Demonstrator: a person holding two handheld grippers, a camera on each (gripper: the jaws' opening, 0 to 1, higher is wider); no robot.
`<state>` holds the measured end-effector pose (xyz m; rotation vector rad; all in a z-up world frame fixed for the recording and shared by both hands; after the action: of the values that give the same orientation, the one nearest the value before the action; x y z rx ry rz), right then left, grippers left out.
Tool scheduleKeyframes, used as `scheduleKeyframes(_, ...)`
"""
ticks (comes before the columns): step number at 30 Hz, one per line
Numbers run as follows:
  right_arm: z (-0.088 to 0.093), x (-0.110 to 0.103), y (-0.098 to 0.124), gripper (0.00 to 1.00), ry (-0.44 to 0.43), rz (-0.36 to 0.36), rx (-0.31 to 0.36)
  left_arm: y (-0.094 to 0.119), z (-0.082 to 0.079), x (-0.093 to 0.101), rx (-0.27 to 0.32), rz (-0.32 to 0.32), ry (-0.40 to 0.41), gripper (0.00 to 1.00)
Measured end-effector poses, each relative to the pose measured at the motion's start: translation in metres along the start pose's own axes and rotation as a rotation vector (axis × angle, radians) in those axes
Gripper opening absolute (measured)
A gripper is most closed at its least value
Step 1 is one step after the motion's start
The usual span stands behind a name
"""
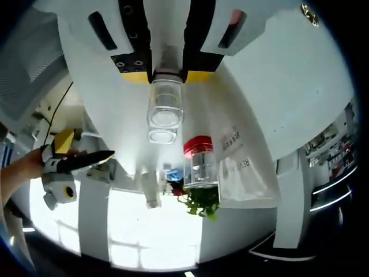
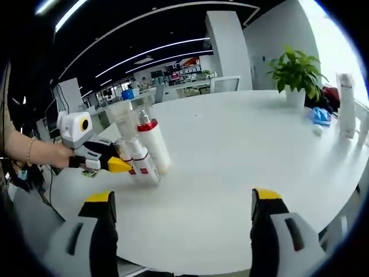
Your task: Arrange the skincare products in the storage area until every visible bottle or jar stands upright without overlapping.
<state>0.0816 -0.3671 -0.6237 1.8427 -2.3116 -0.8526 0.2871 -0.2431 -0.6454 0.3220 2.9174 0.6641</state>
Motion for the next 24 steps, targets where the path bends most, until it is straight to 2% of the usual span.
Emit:
scheduleKeyframes(6, 0.005, -0.010, -0.005, 1.00, 0.029, -0.037, -0.024, 0.000, 0.000, -0.001, 0.008, 0.014, -0.012, 0.17)
scheduleKeyframes(14, 0.007, -0.013, -0.004, 1.00, 0.023, -0.041, -0.027, -0.001, 0.001, -0.001, 0.011, 0.026, -0.003, 0.18)
scheduleKeyframes(19, 0.007, -0.011, -0.003, 1.00, 0.020, -0.035, -0.027, 0.000, 0.003, 0.000, -0.002, 0.032, -0.002, 0.25)
scheduleKeyframes(24, 0.008, -0.013, -0.004, 1.00, 0.017, -0.037, -0.029, 0.002, 0.005, 0.001, -0.010, 0.035, -0.003, 0.26)
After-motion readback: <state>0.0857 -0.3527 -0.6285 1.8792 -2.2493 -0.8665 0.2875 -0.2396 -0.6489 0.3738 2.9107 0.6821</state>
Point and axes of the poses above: the point that each gripper's makers call its tool centre point, and the gripper's own axes: y roughly backward along the fingers, x roughly to its right, z roughly out of its underside, the point moved 7 cm from there along y, roughly backward along the fingers, and after that the axes turned 8 degrees about -y, right-handed, at the moved point
